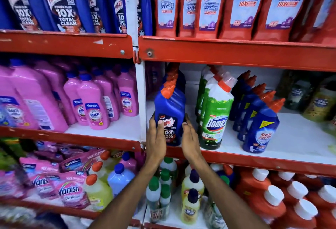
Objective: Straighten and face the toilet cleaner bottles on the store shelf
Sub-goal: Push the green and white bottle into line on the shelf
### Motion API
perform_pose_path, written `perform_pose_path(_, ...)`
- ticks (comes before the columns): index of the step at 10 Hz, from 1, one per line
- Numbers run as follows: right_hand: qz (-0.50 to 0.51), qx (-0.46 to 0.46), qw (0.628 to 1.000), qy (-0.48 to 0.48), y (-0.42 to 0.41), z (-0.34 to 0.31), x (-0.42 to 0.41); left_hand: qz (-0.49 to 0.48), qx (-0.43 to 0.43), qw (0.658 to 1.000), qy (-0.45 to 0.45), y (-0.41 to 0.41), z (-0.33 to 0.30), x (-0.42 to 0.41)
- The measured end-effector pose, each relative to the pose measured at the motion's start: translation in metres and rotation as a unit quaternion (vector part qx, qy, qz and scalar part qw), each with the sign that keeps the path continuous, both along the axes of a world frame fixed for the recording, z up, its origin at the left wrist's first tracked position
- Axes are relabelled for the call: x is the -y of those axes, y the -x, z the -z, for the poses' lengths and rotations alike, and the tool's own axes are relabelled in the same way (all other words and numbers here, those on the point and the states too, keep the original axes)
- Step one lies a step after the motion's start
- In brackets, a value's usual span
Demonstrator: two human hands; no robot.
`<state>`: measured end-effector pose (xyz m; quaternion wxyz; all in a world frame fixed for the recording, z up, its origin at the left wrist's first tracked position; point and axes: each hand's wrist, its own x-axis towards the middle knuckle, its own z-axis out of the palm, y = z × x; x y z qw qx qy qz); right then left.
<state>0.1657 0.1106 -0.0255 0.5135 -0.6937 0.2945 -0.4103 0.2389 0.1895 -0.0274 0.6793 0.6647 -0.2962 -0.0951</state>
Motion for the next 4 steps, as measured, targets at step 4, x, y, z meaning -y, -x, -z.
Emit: perform_pose_path(4, 0.096, 0.076, 0.991, 0.047, 0.020, -0.011, -0.020, -0.022, 0.177, 0.982, -0.062, 0.013, -0.016, -0.021)
